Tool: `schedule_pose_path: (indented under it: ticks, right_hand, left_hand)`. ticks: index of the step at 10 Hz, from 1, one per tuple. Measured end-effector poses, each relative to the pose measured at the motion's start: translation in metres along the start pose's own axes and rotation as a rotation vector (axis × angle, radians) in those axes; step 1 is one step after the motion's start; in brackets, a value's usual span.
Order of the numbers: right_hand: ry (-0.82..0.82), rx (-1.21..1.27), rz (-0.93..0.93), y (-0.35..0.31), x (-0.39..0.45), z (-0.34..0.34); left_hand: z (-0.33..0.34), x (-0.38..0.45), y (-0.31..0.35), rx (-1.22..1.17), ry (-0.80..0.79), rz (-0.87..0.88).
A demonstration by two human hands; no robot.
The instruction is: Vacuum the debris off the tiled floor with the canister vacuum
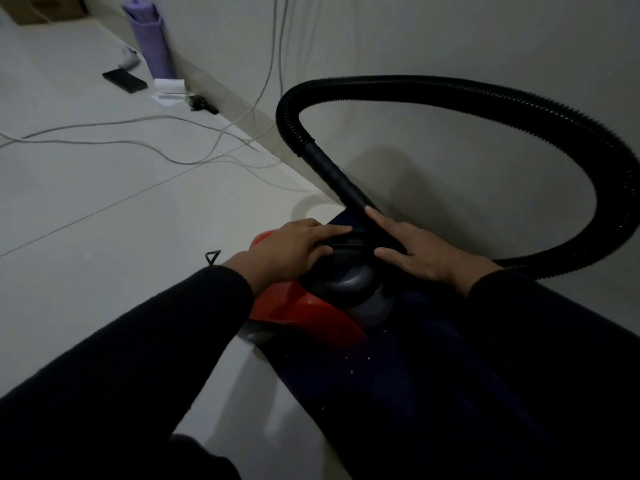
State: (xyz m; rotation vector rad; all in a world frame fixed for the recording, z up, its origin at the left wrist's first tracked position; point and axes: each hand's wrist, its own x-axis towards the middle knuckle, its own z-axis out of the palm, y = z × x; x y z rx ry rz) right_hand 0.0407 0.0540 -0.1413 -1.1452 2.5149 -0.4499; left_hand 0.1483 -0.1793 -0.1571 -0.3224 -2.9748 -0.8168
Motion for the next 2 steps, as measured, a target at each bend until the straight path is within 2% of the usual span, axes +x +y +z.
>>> schedule_pose_path:
  ticks: [1,2]
  right_hand:
    - [-0.085,-0.03,0.052,-0.011,-0.006,-0.02]
    - [-0.23,-0.097,0.194,-0.025,-0.012,-0.056]
  left_hand:
    - [-0.025,0.005,0.014,0.064,-0.169,-0.118]
    - [-0.064,0.023,0.038,0.164,-0.403,-0.331]
